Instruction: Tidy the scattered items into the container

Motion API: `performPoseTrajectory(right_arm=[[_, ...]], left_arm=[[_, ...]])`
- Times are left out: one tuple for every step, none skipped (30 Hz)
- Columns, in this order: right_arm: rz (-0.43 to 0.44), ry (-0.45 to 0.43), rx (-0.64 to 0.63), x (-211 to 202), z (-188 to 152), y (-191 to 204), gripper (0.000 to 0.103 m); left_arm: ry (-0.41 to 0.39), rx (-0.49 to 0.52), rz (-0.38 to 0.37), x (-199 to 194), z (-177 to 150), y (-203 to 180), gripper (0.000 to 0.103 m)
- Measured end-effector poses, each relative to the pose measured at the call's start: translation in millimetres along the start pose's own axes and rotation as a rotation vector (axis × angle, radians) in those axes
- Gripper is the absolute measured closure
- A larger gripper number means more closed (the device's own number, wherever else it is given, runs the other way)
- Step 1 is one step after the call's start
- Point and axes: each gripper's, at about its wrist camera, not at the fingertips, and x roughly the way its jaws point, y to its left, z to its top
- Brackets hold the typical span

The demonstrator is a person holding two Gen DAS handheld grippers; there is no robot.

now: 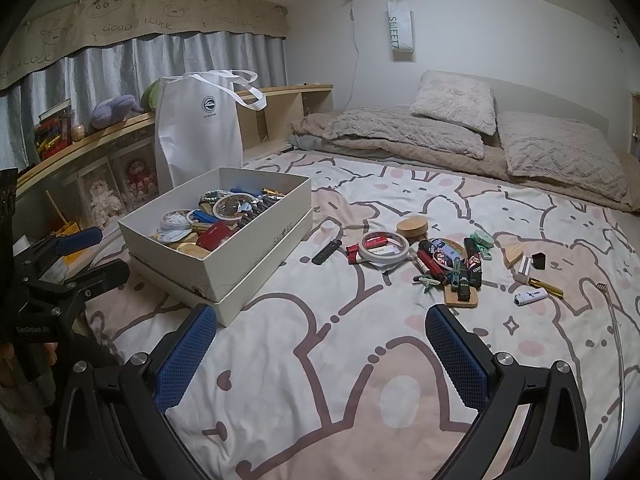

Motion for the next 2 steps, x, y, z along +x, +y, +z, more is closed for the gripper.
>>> performPoseTrajectory(right_arm=[[0.000, 0.000, 0.000, -0.1, 0.1, 0.3, 0.000], [0.000, -0.001, -0.001, -0.1, 0.0, 0.3, 0.000]], left_arm=[[0.000, 0.002, -0.003, 0.0, 0.3, 0.0, 0.000], [0.000, 0.004, -0.004, -0.1, 0.5, -0.8, 0.000]])
